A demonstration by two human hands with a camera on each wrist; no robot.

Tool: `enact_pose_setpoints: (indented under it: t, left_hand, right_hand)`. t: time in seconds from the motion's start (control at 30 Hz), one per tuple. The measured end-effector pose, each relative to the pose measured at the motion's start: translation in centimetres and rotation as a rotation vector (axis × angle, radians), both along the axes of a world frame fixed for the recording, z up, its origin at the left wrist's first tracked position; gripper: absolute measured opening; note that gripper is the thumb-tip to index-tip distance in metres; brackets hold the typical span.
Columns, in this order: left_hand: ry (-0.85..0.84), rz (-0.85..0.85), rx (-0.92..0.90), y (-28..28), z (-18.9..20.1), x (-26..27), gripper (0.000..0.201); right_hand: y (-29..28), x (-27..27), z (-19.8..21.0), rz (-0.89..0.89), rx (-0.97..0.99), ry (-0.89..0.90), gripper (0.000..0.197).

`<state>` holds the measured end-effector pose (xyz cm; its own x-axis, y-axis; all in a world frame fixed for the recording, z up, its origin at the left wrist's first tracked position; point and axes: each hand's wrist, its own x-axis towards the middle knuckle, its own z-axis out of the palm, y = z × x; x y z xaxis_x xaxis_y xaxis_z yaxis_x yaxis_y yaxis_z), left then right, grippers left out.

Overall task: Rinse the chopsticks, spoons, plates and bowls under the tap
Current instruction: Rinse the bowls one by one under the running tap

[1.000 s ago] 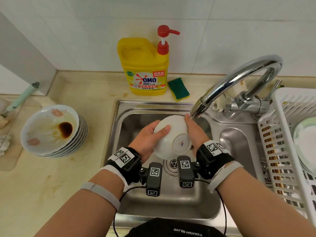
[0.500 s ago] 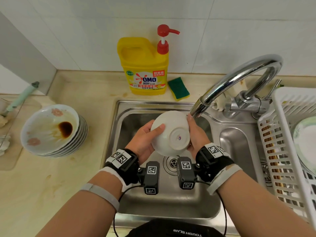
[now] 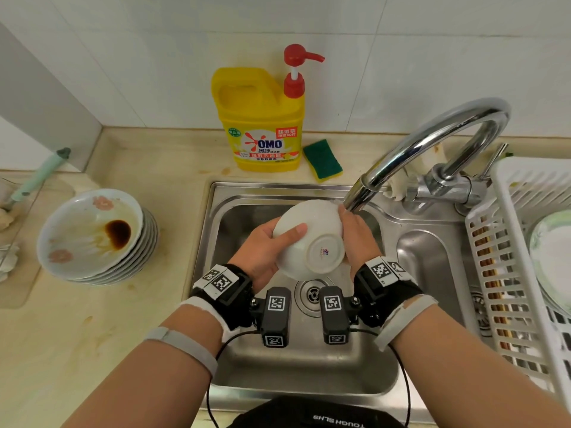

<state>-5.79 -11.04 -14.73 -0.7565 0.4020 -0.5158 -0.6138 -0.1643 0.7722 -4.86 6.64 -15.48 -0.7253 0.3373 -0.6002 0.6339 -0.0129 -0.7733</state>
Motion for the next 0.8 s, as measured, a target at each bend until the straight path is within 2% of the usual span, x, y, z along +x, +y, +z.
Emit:
enact_pose_setpoints:
  t: [0.1, 0.2, 0.33, 0.43, 0.5, 0.6, 0.67, 0.73, 0.8]
  left_hand:
    - [-0.024, 0.018, 0.023, -0.1, -0.1, 0.2, 0.047]
    - [-0.028, -0.014, -0.033, -0.3, -0.3, 0.0, 0.047]
    - [0.019, -0.080, -0.127, -0.4, -0.4, -0.5, 0.045]
    - [0.032, -0.087, -0.132, -0.3, -0.4, -0.4, 0.046]
    - [0.036, -0.078, -0.098, -0.1, -0.3, -0.2, 0.045]
    - [0.033, -0.057, -0.059, 0.1, -0.2, -0.1, 0.045]
    - [0.018, -0.046, -0.046, 0.1, -0.3, 0.0, 0.046]
    - [0.007, -0.042, -0.051, 0.0, -0.5, 0.1, 0.046]
    - [0.008, -0.057, -0.071, -0.2, -0.6, 0.0, 0.044]
  right_hand:
    - [-0.4, 0.2, 0.3, -0.010, -0.122, -0.065, 0.045]
    - [-0.4, 0.6, 0.1, -0.013, -0.079, -0.070, 0.066]
    - [-0.1, 0.3, 0.5, 0.016, 0.159, 0.053, 0.046]
    - [0.4, 0.4, 0.5, 0.059, 0.237, 0.129, 0.041]
    - [0.6, 0.4, 0.0, 0.050, 0.216, 0.109, 0.040]
    - [0.1, 0.5, -0.3, 0.028, 0.025, -0.029, 0.063]
    - [-0.2, 0.4, -0.5, 0.006, -0.077, -0.086, 0.066]
    - [0.1, 0.4, -1.0, -0.001, -0.086, -0.101, 0.069]
    - [0.2, 0.6, -0.6, 0.000, -0.010, -0.067, 0.071]
